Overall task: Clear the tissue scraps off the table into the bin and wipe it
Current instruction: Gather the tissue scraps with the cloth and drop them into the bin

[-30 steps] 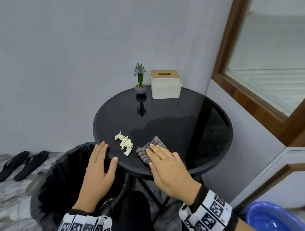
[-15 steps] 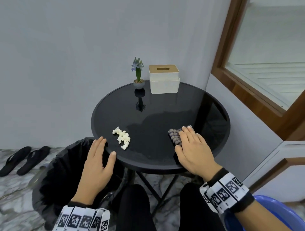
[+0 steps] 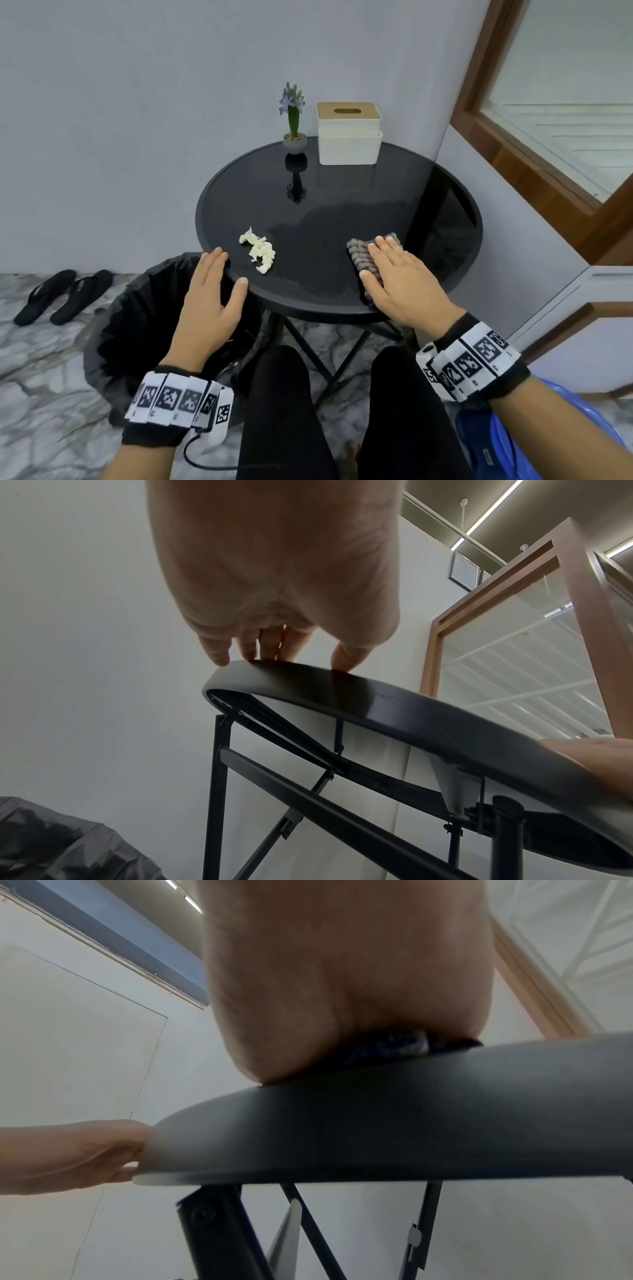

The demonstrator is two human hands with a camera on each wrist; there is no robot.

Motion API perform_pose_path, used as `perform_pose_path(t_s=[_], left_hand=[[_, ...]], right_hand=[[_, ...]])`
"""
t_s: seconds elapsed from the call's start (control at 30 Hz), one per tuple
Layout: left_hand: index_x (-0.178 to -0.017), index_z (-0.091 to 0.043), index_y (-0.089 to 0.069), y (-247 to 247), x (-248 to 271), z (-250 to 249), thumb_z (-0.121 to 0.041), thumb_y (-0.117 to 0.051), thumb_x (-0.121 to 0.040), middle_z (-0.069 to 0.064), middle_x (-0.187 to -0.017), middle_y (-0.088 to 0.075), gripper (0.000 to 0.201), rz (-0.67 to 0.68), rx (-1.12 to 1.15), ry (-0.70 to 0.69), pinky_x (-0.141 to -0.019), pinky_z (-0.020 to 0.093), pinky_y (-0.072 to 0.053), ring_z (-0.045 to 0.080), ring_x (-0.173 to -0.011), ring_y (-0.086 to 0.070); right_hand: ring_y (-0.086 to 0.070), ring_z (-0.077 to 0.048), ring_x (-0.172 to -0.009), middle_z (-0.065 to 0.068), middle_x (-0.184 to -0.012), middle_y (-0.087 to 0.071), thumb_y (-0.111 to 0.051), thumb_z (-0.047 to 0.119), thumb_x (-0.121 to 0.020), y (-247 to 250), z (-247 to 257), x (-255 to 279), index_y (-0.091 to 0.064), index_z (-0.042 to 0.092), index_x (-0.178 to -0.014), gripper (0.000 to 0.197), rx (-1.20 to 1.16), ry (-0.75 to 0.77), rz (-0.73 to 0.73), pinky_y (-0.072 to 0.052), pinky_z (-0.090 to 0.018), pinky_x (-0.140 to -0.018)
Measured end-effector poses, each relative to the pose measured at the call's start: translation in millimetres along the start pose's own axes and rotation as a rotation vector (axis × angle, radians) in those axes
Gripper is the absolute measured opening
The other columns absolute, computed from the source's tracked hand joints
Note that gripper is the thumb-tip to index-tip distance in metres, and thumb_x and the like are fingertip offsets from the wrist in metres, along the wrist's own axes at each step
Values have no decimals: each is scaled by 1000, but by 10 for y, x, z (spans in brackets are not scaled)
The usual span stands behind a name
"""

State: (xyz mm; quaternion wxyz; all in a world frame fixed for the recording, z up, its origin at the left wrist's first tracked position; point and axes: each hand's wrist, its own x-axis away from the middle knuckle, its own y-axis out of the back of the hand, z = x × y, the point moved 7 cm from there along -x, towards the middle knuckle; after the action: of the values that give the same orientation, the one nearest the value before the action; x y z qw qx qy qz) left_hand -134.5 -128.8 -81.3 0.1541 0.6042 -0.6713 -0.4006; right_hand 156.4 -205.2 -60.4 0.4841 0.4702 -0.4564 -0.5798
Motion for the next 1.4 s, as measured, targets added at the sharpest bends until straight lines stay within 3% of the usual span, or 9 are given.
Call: perform_pose_path(t_s=[0.1, 0.27, 0.57, 0.87, 1.07, 1.4], left_hand=[[-150, -15, -34, 0, 5, 0, -39, -49, -98, -6, -160, -27, 60, 2, 2, 3, -116, 24, -11, 7, -149, -12], [-152, -15, -32, -19, 14, 15, -41, -46, -99, -6, -161, -24, 60, 9, -13, 12, -116, 25, -10, 7, -150, -10], [-152, -17, -31, -38, 43, -11, -40, -44, -100, -7, -162, -22, 59, -8, 8, 30, -115, 24, -9, 5, -149, -9], [-153, -17, -29, -34, 51, 3, -44, -43, -100, -7, -162, -20, 61, 3, -4, 26, -115, 23, -7, 6, -150, -7], [-153, -16, -30, -35, 43, 21, -42, -43, -100, -6, -162, -20, 60, -5, 10, 25, -116, 23, -7, 7, -150, -8], [-152, -16, -30, -57, 36, 45, -40, -44, -100, -7, -162, -21, 60, -29, 37, 16, -116, 23, -9, 6, -150, -7]], right_hand=[[-10, -22, -149, -8, -160, -22, -24, 57, -95, -20, 6, -57, -27, 12, -149, 71, 11, -68, -1, -10, -40, -120], [-1, -28, -149, -14, -161, -14, -16, 64, -93, -81, 121, -182, -19, 10, -152, 80, 9, -117, 32, -5, -43, -121], [-3, -24, -149, -14, -161, -12, -23, 55, -97, -172, 607, -127, -17, 9, -152, 72, -26, 59, 21, -2, -39, -121], [-9, -26, -149, -15, -159, -21, -30, 48, -97, -47, 118, -60, -24, 7, -150, 67, -34, -23, 0, -11, -40, -121], [-24, -36, -143, -24, -150, -35, -10, 41, -79, -79, 186, -103, -37, -2, -142, 81, -18, -77, -49, -21, -48, -117], [-15, -36, -146, -26, -155, -24, -2, 40, -84, -226, 1096, -210, -26, -5, -146, 80, -78, 56, -1, -12, -48, -120]])
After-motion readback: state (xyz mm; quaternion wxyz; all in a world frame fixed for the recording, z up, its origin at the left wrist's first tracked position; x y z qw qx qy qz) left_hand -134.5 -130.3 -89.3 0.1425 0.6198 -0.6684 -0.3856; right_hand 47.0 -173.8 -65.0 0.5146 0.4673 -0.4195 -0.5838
